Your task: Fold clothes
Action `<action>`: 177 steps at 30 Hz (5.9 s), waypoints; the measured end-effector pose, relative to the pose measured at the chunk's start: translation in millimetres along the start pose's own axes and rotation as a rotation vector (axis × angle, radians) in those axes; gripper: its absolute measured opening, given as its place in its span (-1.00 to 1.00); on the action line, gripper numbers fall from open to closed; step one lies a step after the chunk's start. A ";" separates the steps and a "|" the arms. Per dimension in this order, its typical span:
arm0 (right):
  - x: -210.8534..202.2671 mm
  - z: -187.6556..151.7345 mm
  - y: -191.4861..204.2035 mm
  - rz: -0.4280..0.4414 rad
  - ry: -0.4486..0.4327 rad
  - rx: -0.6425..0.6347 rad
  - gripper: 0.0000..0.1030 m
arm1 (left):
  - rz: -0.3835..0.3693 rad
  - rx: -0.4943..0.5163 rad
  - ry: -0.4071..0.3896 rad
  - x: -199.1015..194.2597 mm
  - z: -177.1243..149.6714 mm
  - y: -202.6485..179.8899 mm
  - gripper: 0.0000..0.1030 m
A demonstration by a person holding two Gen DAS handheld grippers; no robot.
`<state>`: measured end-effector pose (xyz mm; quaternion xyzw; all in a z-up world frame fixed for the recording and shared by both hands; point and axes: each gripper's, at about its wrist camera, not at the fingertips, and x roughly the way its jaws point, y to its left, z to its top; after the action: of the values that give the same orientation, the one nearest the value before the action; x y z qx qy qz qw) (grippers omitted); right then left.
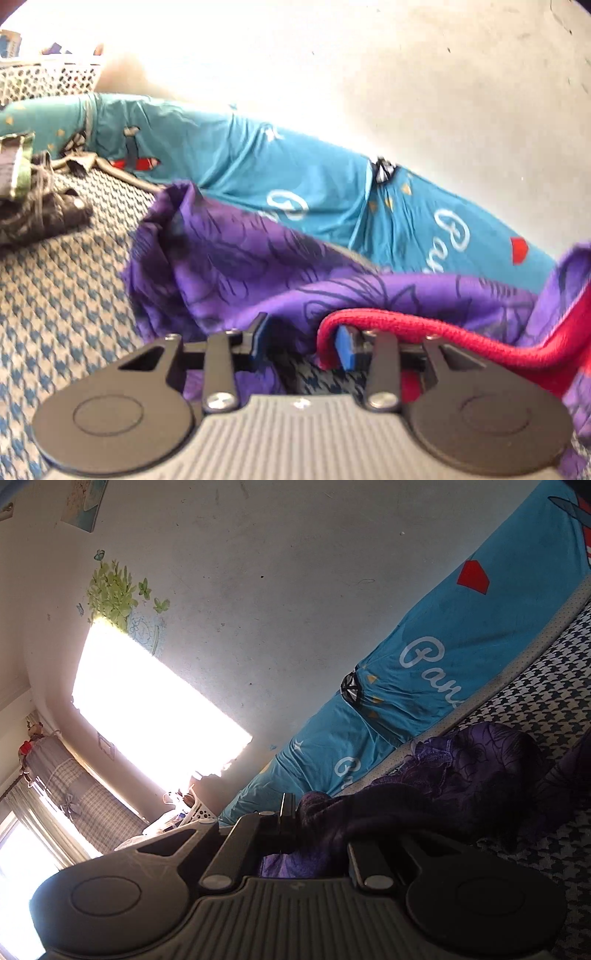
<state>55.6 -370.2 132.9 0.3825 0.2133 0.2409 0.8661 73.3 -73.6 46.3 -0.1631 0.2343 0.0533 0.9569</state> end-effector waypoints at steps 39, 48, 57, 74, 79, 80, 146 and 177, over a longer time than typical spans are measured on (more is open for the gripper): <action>20.5 -75.0 27.0 -0.526 0.241 -0.565 0.33 | 0.040 0.048 0.114 -53.3 88.4 97.8 0.94; 88.2 -136.4 49.0 -0.347 0.383 -0.668 0.18 | 0.050 0.048 0.158 -21.0 89.5 119.0 1.00; 132.9 -172.9 59.3 -0.303 0.471 -0.721 0.18 | 0.068 0.072 0.242 -7.1 78.2 127.7 1.00; 194.4 -218.7 49.6 -0.425 0.561 -0.872 0.18 | 0.109 -0.014 0.266 -3.6 79.6 158.8 1.00; 204.1 -222.5 44.1 -0.442 0.542 -0.896 0.16 | 0.127 -0.043 0.271 -4.8 80.0 173.2 1.00; 205.3 -221.8 43.0 -0.436 0.542 -0.888 0.14 | 0.129 -0.044 0.273 -5.0 80.1 175.2 1.00; 166.8 -163.2 66.4 -0.195 0.516 -0.579 -0.27 | 0.472 -0.155 0.160 9.5 108.2 246.2 -0.22; 124.4 -183.8 27.3 -0.364 0.525 -1.179 0.04 | 0.083 -0.009 0.330 46.7 68.9 135.2 0.63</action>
<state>45.5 -179.0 17.5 -0.2682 0.3108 0.2524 0.8762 120.2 78.1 43.4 -0.1643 0.3947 0.0662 0.9016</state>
